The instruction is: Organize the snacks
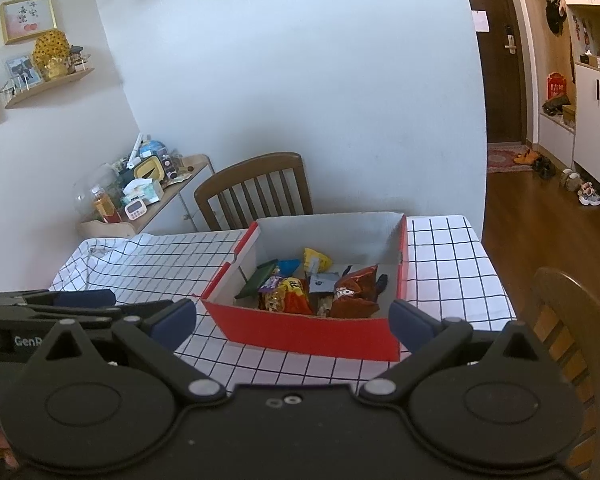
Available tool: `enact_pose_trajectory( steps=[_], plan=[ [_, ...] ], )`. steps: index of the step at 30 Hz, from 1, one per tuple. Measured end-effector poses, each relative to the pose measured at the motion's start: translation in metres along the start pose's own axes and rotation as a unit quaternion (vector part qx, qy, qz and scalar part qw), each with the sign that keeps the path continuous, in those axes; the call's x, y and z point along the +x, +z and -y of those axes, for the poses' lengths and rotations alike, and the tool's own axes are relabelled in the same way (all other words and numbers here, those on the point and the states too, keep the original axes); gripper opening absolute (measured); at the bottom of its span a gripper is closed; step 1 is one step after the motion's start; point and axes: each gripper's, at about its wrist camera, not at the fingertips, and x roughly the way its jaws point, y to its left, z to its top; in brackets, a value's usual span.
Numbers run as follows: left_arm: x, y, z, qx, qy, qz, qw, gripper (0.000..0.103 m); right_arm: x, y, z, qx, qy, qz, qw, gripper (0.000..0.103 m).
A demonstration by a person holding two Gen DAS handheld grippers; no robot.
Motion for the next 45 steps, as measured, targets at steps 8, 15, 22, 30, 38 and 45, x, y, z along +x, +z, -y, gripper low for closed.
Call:
enact_pose_trajectory(
  steps=[8, 15, 22, 30, 38, 45],
  plan=[
    [-0.003, -0.001, 0.001, 0.0, 0.0, 0.001, 1.0, 0.098, -0.001, -0.001, -0.001, 0.003, 0.0, 0.0, 1.0, 0.103],
    [-0.005, 0.0, 0.002, 0.002, 0.005, 0.004, 1.0, 0.098, -0.002, -0.002, -0.002, 0.006, 0.001, 0.0, 1.0, 0.103],
    [-0.005, -0.001, 0.003, 0.003, 0.003, 0.003, 1.0, 0.098, -0.003, -0.004, 0.0, 0.01, -0.001, 0.001, 1.0, 0.103],
    [-0.005, -0.003, 0.005, 0.002, 0.0, 0.002, 1.0, 0.098, -0.005, -0.005, 0.001, 0.012, -0.004, 0.0, 1.0, 0.103],
    [-0.005, -0.005, 0.01, 0.008, 0.0, 0.004, 1.0, 0.098, -0.01, -0.007, 0.005, 0.018, -0.005, 0.001, 1.0, 0.103],
    [-0.009, -0.012, 0.021, 0.006, 0.004, 0.005, 1.0, 0.098, -0.017, -0.011, 0.009, 0.019, -0.008, 0.0, 1.0, 0.103]
  ],
)
